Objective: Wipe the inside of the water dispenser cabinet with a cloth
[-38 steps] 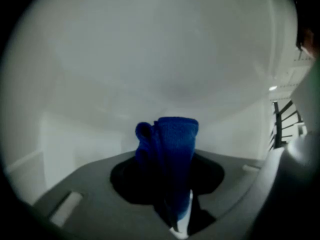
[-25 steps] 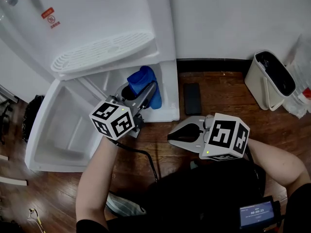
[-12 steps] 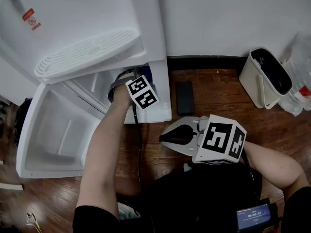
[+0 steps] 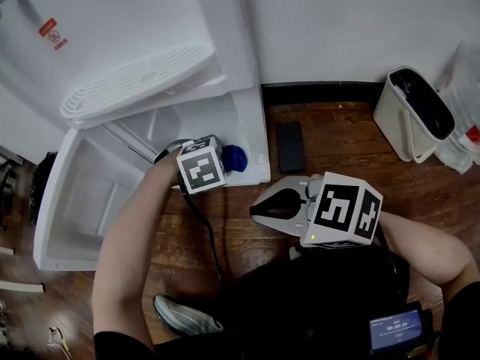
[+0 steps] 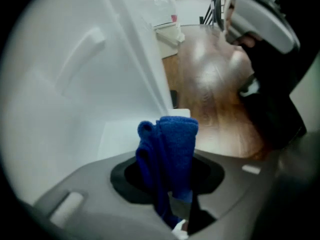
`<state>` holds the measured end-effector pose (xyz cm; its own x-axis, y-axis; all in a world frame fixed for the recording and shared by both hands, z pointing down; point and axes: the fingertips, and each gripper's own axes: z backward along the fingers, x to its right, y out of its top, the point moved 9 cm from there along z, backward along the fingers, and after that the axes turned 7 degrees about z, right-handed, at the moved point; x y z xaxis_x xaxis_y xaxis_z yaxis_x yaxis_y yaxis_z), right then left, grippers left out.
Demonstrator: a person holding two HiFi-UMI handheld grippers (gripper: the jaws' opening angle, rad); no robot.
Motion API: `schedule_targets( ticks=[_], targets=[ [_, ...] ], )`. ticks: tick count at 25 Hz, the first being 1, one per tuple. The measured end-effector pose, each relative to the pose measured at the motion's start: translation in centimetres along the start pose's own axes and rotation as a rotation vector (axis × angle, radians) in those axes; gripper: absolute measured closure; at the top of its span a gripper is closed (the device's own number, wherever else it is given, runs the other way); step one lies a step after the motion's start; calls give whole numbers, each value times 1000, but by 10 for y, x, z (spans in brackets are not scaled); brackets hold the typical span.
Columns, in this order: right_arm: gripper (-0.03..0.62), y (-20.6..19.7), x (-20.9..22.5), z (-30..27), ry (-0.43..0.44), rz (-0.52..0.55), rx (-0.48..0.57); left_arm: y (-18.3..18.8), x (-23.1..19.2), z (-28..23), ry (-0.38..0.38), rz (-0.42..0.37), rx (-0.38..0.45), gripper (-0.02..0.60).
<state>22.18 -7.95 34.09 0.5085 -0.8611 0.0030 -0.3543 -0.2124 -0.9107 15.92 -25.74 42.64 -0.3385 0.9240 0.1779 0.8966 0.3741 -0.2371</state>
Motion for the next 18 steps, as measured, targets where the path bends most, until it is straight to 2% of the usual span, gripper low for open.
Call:
schedule_targets(
  ticks=[1, 2, 3, 6, 7, 9, 11, 14, 16, 18],
  targets=[
    [577, 2, -1, 0, 2, 1, 2, -3, 2, 5, -23, 5, -4, 426],
    [576, 2, -2, 1, 1, 4, 1, -5, -2, 11, 4, 13, -6, 426],
    [577, 1, -1, 1, -4, 7, -2, -7, -12, 15, 78, 25, -4, 423],
    [577, -1, 0, 2, -13, 3, -7, -9, -58, 17, 429, 39, -20, 423],
    [577, 0, 0, 1, -13, -1, -7, -11, -71, 12, 523, 37, -40, 423],
    [577, 0, -1, 1, -17, -6, -10, -15, -90, -3, 625, 53, -73, 423],
    [577, 0, 0, 0, -22, -4, -21, -20, -98, -17, 651, 91, -79, 422],
    [577, -4, 1, -3, -9, -3, -44, -30, -95, -28, 611, 130, -64, 431],
    [576, -7, 1, -5, -4, 0, -57, -35, -85, -24, 538, 134, -41, 434],
    [577, -9, 2, -5, -5, 6, -66, -38, -65, -15, 428, 111, -30, 434]
  ],
)
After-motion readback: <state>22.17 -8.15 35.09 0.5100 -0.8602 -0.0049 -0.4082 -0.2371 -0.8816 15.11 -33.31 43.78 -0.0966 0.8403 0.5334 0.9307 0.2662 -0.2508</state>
